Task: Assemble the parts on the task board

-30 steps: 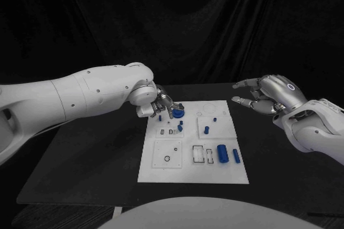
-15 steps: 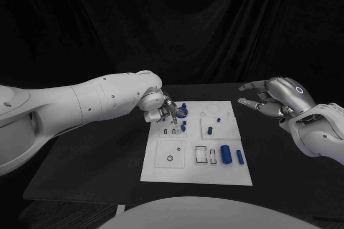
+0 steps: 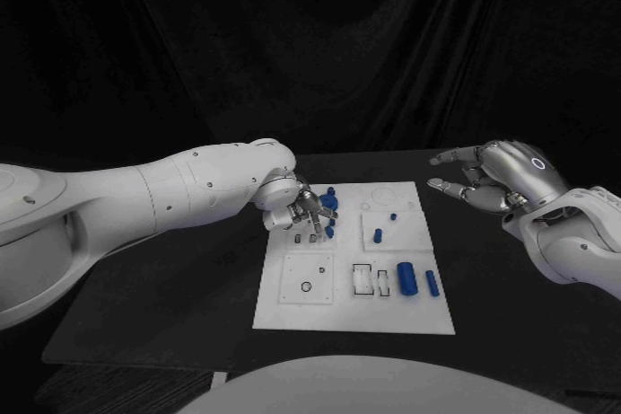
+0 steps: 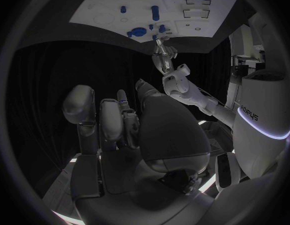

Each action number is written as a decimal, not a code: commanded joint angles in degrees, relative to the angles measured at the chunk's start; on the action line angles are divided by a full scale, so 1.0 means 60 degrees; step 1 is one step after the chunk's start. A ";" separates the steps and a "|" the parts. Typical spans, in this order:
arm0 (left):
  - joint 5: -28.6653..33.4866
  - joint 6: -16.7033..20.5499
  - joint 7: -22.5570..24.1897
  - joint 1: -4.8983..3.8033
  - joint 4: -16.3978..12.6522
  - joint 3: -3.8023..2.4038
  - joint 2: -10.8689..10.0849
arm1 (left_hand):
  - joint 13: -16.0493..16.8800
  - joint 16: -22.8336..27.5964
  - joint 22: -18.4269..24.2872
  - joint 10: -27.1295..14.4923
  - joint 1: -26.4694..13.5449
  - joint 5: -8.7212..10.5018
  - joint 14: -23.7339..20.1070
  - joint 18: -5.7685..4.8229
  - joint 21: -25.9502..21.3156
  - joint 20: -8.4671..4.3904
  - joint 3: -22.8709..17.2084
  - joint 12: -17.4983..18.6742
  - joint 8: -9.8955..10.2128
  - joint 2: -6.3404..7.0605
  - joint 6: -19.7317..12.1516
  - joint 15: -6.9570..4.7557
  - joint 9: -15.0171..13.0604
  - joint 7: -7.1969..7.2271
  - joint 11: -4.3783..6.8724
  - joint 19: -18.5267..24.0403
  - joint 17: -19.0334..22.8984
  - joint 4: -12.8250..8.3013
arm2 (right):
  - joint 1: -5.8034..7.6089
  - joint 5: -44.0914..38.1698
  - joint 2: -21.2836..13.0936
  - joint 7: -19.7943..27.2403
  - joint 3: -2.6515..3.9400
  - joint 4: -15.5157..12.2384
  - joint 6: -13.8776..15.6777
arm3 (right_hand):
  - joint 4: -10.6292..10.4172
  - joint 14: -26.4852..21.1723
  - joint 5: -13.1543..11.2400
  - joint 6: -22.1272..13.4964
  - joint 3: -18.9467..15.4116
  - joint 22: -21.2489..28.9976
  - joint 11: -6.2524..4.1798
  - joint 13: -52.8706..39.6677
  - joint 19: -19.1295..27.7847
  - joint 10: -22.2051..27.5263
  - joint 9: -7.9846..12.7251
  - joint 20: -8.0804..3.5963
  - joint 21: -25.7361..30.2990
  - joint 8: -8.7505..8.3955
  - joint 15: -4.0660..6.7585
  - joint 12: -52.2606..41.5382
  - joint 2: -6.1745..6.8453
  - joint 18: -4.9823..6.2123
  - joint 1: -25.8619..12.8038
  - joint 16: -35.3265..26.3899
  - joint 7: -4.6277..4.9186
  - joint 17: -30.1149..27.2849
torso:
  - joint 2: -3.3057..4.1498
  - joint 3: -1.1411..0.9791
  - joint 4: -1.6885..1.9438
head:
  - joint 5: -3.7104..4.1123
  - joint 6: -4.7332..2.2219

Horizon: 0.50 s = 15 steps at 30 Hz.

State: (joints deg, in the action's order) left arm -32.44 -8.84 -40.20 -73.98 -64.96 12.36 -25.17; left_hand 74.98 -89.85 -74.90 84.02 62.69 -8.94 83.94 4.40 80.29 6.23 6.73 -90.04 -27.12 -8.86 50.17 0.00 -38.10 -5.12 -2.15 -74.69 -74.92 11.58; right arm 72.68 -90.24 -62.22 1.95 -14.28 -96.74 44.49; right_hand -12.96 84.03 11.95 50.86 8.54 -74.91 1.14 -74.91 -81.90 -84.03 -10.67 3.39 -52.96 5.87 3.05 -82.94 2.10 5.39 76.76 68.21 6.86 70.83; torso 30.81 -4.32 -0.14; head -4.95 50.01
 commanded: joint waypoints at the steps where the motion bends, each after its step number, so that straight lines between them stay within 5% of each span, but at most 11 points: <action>1: 0.0010 0.0018 -0.0188 0.0049 0.0051 -0.0010 0.0067 | 0.2503 -0.0026 -0.0868 0.0996 0.0141 -0.0044 0.1010 -0.0082 0.0038 -0.0013 -0.0099 0.0006 0.0087 -0.0048 0.0081 -0.0067 -0.0041 0.0008 0.0062 -0.0055 -0.2513 -0.0067 | -0.0037 -0.0023 -0.0010 0.0019 0.0008 -0.0025 0.0168 | -0.0063 0.0354 0.0052 0.0057 0.0001 -0.1229 0.0094 -0.1423 -0.0066 -0.0208 -0.0011 -0.0003 -0.0027 0.0052 -0.0086 0.0055 0.0039 0.0062 0.0017 0.0005 -0.0006 -0.0007 | -0.0008 -0.0015 -0.0009 | -0.0003 -0.0002; 15: 0.0010 0.0004 -0.0111 0.0197 0.0316 -0.0010 0.0272 | 0.2503 -0.0026 -0.0880 0.0996 0.0244 0.0067 0.1010 -0.0082 0.0020 -0.0041 -0.0301 0.0006 0.0203 -0.0157 0.0125 -0.0094 -0.0147 0.0030 0.0087 -0.0065 -0.2513 -0.0222 | -0.0079 -0.0023 -0.0050 0.0036 0.0009 -0.0059 0.0266 | -0.0083 0.0353 0.0043 0.0060 -0.0019 -0.1225 0.0101 -0.1363 -0.0069 -0.0171 -0.0004 0.0005 -0.0014 0.0037 -0.0093 0.0120 0.0063 0.0065 -0.0003 -0.0019 -0.0001 -0.0029 | -0.0014 -0.0061 -0.0004 | 0.0003 -0.0002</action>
State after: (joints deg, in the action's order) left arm -32.45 -8.82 -40.24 -72.94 -63.24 12.36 -23.81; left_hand 74.98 -89.85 -74.90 84.02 63.71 -8.70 84.15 4.39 80.29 6.02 5.25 -90.03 -26.18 -9.90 50.58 -0.21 -38.94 -5.13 -2.16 -74.89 -74.92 10.15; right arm 72.34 -90.23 -62.44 1.99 -14.27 -96.94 44.71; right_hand -13.12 84.04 11.94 50.86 8.38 -74.90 1.34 -74.91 -81.90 -83.83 -10.66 3.39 -52.96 5.87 3.06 -82.53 2.10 5.40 76.76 68.21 6.86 70.70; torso 30.75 -4.55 -0.14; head -4.76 50.02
